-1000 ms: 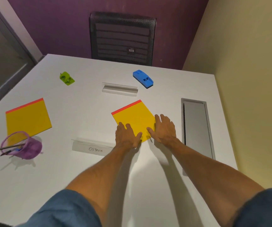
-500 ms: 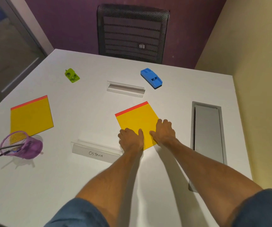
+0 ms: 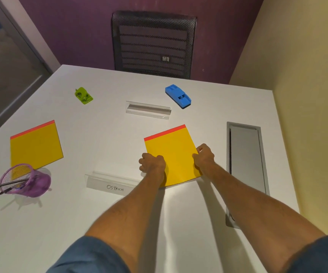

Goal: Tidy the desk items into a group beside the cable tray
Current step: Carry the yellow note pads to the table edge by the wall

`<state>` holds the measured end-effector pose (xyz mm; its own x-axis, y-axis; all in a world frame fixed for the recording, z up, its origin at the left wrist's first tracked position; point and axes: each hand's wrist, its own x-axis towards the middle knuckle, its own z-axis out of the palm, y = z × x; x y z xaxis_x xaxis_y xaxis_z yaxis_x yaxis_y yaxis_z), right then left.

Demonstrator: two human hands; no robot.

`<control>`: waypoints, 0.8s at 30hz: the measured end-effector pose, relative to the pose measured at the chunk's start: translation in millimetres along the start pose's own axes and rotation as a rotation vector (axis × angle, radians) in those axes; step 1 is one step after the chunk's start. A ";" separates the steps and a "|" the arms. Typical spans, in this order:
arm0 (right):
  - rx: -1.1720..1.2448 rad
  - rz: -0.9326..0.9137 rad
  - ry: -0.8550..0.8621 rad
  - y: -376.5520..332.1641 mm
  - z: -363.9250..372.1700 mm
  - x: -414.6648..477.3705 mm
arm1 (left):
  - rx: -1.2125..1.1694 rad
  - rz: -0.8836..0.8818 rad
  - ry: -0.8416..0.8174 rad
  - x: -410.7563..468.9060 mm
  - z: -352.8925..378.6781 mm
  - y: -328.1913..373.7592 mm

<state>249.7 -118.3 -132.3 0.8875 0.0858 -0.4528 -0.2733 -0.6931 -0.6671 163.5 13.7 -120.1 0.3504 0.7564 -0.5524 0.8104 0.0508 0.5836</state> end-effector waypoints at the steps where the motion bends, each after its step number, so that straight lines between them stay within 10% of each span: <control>1: 0.047 0.003 -0.004 1.3 -3.2 -2.9 | -0.004 0.011 -0.008 -1.7 -0.5 0.0; 24: 0.306 0.224 0.252 104.5 -106.1 -141.0 | -0.068 0.234 -0.325 -132.5 22.6 -36.1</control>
<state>135.4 -278.8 -75.4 0.8462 -0.2449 -0.4732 -0.5323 -0.4280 -0.7304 98.4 -103.1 -81.5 0.6606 0.5076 -0.5531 0.6622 -0.0470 0.7478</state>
